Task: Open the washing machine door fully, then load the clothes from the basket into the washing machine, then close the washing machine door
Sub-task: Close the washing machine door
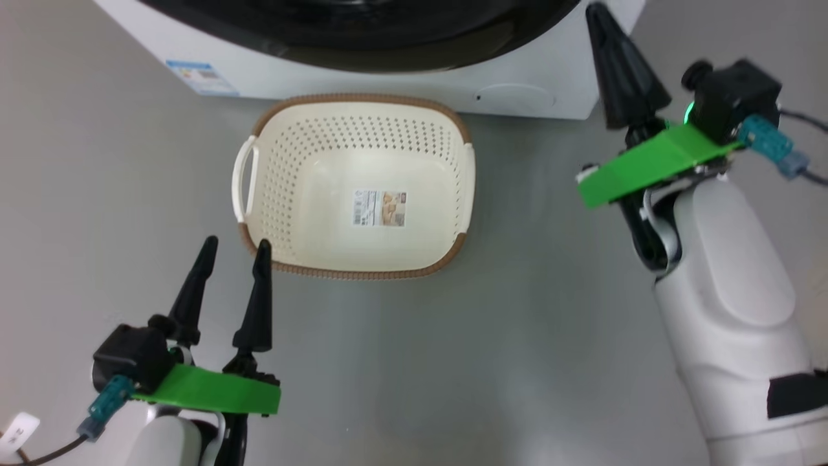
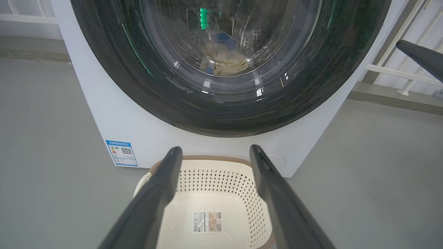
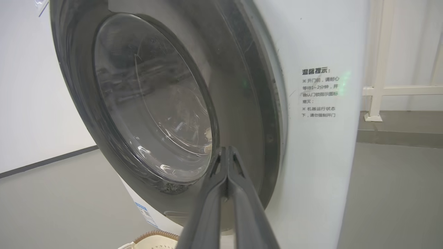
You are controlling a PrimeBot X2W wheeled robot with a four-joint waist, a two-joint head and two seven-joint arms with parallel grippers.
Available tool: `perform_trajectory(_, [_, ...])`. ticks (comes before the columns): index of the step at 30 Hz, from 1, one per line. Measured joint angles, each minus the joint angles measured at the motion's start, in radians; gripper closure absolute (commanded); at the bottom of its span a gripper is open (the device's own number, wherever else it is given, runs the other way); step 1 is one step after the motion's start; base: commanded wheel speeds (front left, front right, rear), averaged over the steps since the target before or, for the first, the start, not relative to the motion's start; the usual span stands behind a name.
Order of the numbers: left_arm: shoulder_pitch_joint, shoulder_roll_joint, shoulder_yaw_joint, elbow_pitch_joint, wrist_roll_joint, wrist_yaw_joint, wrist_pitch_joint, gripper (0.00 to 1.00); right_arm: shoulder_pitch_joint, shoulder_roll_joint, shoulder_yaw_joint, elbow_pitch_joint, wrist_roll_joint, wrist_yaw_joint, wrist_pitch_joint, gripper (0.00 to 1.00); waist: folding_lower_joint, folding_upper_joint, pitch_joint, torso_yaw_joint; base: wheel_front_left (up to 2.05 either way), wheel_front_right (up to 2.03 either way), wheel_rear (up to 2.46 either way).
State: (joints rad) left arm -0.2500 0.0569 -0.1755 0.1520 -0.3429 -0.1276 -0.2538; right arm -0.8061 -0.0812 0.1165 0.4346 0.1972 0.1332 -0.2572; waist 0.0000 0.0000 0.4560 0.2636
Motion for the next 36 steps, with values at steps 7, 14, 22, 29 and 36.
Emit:
perform_trajectory(7, [0.045,0.013,0.039,-0.007,0.011,0.000,0.000,0.00,0.156,0.007,0.021,-0.041,0.010,0.000,0.000,0.00,0.0000,0.0000,-0.065,-0.054,0.00,0.00,0.00])
perform_trajectory(14, [0.092,0.030,0.069,-0.009,0.028,0.000,0.000,0.00,0.262,0.010,0.018,-0.075,0.058,0.000,0.000,0.00,0.0000,0.0000,-0.118,-0.110,0.00,0.00,0.00])
perform_trajectory(22, [0.162,0.015,0.150,-0.007,0.059,0.000,0.000,0.00,0.393,0.015,-0.009,-0.109,0.061,0.000,0.000,0.00,0.0000,0.0000,-0.196,-0.171,0.00,0.00,0.00])
perform_trajectory(29, [0.228,-0.002,0.218,-0.016,0.068,0.000,0.000,0.00,0.513,0.020,-0.040,-0.125,0.083,0.000,0.000,0.00,0.0000,0.0000,-0.268,-0.214,0.00,0.00,0.00])
perform_trajectory(36, [0.298,-0.011,0.255,-0.028,0.107,0.000,0.000,0.00,0.600,0.022,-0.062,-0.140,0.087,0.000,0.000,0.00,0.0000,0.0000,-0.340,-0.249,0.00,0.00,0.00])
